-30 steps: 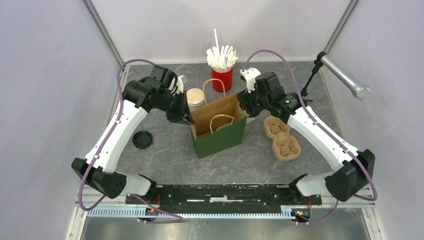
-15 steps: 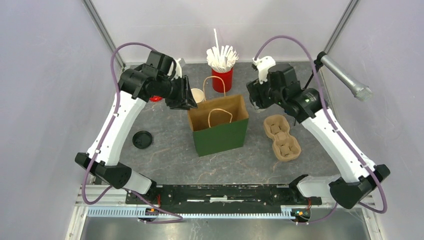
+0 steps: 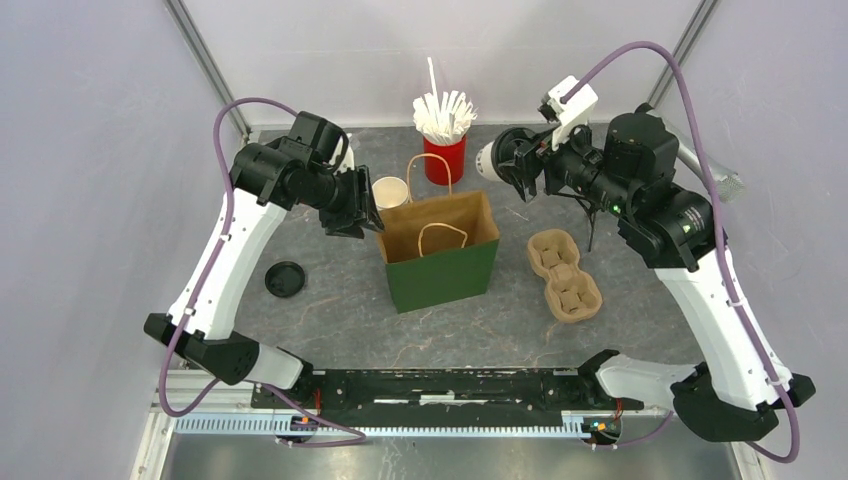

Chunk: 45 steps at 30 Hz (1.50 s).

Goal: Pack the takeout coffee

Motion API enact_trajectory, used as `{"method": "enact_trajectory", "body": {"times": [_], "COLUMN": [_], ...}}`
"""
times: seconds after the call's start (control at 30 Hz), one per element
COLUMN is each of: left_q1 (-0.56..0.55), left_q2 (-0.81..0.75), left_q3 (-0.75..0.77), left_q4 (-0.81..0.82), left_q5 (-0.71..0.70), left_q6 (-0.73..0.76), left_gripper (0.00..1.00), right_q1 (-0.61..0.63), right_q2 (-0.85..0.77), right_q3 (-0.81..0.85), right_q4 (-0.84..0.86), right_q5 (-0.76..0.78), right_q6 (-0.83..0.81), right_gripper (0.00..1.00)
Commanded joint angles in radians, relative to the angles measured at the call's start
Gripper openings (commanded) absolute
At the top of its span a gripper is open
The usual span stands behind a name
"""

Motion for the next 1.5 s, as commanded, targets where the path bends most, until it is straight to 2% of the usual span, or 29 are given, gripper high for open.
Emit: {"method": "enact_trajectory", "body": {"times": [0.0, 0.17, 0.53, 0.83, 1.17, 1.3, 1.47], "left_q1": [0.003, 0.000, 0.001, 0.001, 0.001, 0.000, 0.001], "left_q2": [-0.020, 0.003, 0.045, 0.053, 0.094, 0.132, 0.152], "left_q3": [-0.007, -0.022, -0.027, -0.039, 0.015, 0.092, 0.173], "left_q4": [-0.010, 0.028, 0.079, 0.102, 0.195, 0.224, 0.171], "left_q5": [-0.009, 0.027, 0.048, 0.054, 0.165, 0.228, 0.240], "left_q6": [-0.054, -0.037, -0.016, 0.010, 0.015, -0.001, -0.006], "left_gripper": [0.54, 0.52, 0.49, 0.45, 0.42, 0.42, 0.46], "right_q1": [0.004, 0.019, 0.069, 0.182, 0.302, 0.369, 0.472], "right_q2": [-0.030, -0.057, -0.035, -0.015, 0.005, 0.013, 0.030], "right_q3": [-0.020, -0.094, -0.160, -0.213, -0.250, -0.231, -0.240], "right_q4": [0.130, 0.169, 0.106, 0.110, 0.043, 0.004, 0.000], "right_q5": [-0.251, -0.354, -0.370, -0.234, -0.139, -0.133, -0.096], "right_q6": [-0.051, -0.069, -0.125, -0.189, -0.241, -0.225, -0.177], "right_gripper": [0.68, 0.68, 0.68, 0.68, 0.67, 0.66, 0.65]}}
